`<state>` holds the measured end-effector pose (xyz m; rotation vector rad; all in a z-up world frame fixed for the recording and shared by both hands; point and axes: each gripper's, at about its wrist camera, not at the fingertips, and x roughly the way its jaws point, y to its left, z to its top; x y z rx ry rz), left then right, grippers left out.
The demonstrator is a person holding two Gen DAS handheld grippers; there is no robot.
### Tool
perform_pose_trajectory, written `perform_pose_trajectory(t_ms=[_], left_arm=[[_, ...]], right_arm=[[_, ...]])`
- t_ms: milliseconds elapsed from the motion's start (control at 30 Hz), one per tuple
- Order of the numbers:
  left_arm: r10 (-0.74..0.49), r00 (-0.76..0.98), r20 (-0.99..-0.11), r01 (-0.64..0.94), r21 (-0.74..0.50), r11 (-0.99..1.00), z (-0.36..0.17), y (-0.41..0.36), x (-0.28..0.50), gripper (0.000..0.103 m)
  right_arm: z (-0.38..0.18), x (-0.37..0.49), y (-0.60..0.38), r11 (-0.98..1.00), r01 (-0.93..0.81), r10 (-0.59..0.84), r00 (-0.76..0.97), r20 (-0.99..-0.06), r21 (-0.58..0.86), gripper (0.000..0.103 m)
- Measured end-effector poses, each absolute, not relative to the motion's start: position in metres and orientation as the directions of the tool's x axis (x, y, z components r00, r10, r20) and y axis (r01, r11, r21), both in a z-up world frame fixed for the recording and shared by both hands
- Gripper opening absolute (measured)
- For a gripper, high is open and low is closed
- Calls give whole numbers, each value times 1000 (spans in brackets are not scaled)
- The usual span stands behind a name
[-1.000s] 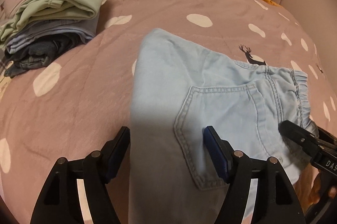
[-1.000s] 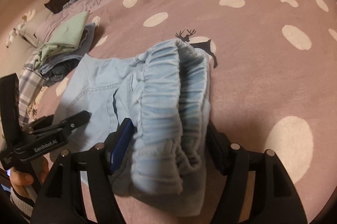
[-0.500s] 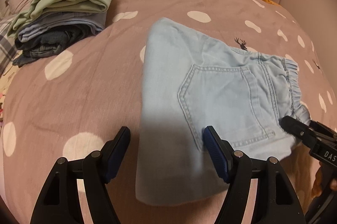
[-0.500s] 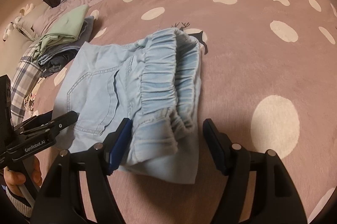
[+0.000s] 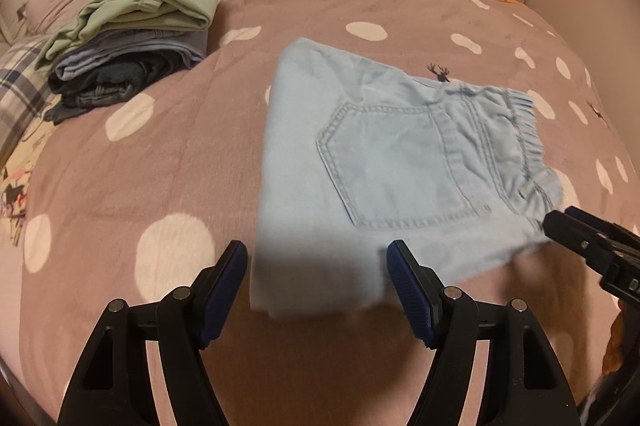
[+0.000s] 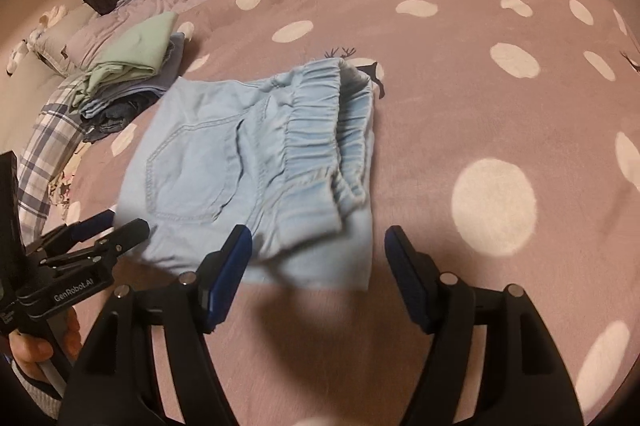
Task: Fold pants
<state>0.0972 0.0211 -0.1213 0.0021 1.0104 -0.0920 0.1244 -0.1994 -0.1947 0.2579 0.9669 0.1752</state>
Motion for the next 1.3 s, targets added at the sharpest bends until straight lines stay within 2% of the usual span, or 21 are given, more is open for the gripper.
perform_pose_trajectory(t_ms=[67, 133, 200, 333, 433, 800, 1300], left_arm=[[-90, 509, -856, 80, -57, 995, -118, 19, 91, 73], [-112, 504, -856, 93, -75, 993, -112, 16, 83, 73], [-115, 523, -844, 105, -69, 992, -100, 12, 69, 74], [-105, 559, -822, 103, -57, 993, -79, 7, 46, 90], [-111, 586, -803, 100, -64, 993, -64, 5, 30, 97], [-87, 657, -749, 76, -48, 996, -18, 4, -12, 97], [-53, 667, -744, 59, -19, 998, -18, 5, -24, 97]], right_arm=[[-189, 115, -201, 951, -24, 268, 553, -789, 307, 83], [-180, 104, -200, 950, -32, 277, 553, -786, 312, 98], [-170, 92, -197, 952, -56, 279, 559, -781, 301, 103], [-149, 71, -191, 958, -108, 277, 584, -763, 265, 103], [-137, 56, -187, 959, -139, 281, 601, -748, 249, 103], [-88, 18, -178, 951, -202, 309, 667, -678, 235, 103], [-82, 4, -167, 943, -239, 333, 664, -670, 232, 103]])
